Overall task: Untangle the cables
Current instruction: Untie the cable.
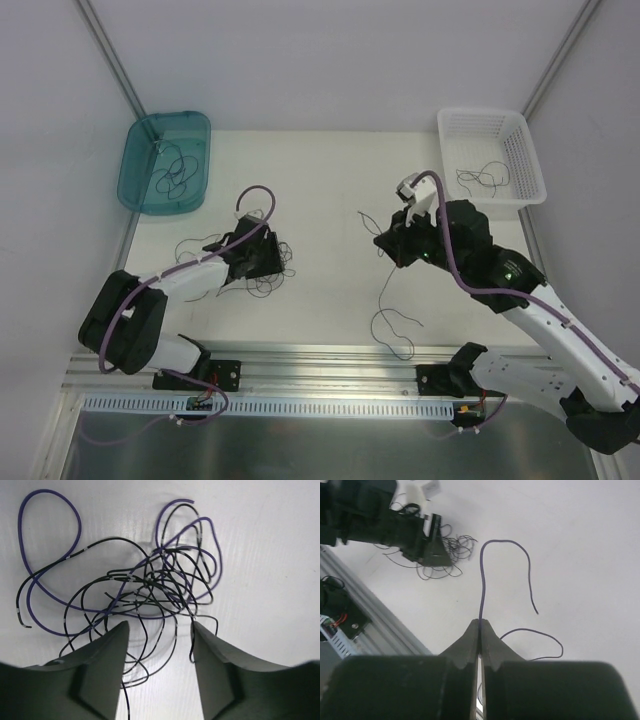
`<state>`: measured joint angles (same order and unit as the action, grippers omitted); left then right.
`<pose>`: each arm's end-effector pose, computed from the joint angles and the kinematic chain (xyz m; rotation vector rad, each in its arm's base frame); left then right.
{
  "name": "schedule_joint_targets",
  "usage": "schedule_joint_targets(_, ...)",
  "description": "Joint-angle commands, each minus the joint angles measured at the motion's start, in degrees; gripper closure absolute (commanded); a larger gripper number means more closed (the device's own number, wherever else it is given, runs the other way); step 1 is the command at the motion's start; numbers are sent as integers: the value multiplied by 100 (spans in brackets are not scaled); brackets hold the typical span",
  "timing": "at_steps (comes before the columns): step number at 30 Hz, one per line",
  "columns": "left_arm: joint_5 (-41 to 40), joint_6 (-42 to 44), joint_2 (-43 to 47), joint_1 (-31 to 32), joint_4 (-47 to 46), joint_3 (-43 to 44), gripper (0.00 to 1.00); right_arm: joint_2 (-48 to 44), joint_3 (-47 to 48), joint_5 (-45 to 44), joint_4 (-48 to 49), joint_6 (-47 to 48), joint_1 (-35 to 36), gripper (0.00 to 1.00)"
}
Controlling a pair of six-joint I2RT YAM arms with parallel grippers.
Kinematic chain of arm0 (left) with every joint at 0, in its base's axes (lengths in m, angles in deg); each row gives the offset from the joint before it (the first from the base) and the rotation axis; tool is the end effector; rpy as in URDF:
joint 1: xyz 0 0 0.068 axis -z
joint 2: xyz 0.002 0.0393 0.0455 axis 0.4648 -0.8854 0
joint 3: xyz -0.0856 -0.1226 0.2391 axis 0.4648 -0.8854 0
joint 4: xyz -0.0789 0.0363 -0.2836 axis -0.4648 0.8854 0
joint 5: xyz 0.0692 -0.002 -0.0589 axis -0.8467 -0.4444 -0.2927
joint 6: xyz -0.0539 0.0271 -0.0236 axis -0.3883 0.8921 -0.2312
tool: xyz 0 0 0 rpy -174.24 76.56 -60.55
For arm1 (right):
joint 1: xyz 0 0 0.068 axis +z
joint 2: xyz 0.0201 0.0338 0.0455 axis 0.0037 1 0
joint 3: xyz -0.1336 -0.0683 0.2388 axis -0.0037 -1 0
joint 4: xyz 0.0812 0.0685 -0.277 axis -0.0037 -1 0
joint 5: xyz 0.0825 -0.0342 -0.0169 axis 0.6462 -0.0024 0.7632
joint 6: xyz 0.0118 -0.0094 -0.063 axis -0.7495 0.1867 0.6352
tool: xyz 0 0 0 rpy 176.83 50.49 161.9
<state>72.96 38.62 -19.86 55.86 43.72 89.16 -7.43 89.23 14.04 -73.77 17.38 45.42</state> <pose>0.2720 -0.1427 0.1420 -0.1764 2.4394 -0.4456 0.1680 0.1735 0.4085 -0.8607 1.7022 0.5251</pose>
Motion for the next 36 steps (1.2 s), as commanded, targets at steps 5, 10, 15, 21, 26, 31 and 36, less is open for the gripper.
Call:
schedule_joint_targets(5,700,193,1400,84,194,-71,30,-267,-982,-1205,-596,-1115,-425,99)
schedule_joint_targets(10,1192,228,2104,93,291,-36,15,-189,-1669,-1461,-1079,-1821,-548,99)
schedule_joint_targets(15,1649,185,2526,93,353,-27,9,180,-2135,-899,-1264,-2085,-557,90)
schedule_joint_targets(21,1965,70,2790,84,467,-54,4,418,-2312,-179,-1194,-2050,-478,70)
schedule_joint_targets(26,2036,53,2931,93,546,-115,3,717,-2276,-80,-1247,-1927,-285,47)
schedule_joint_targets(31,2080,53,2966,93,564,-212,3,1164,-2197,-607,-1369,-1962,118,29)
schedule_joint_targets(36,2115,79,2958,93,590,-282,3,1578,-2153,-1266,-1370,-2112,243,17)
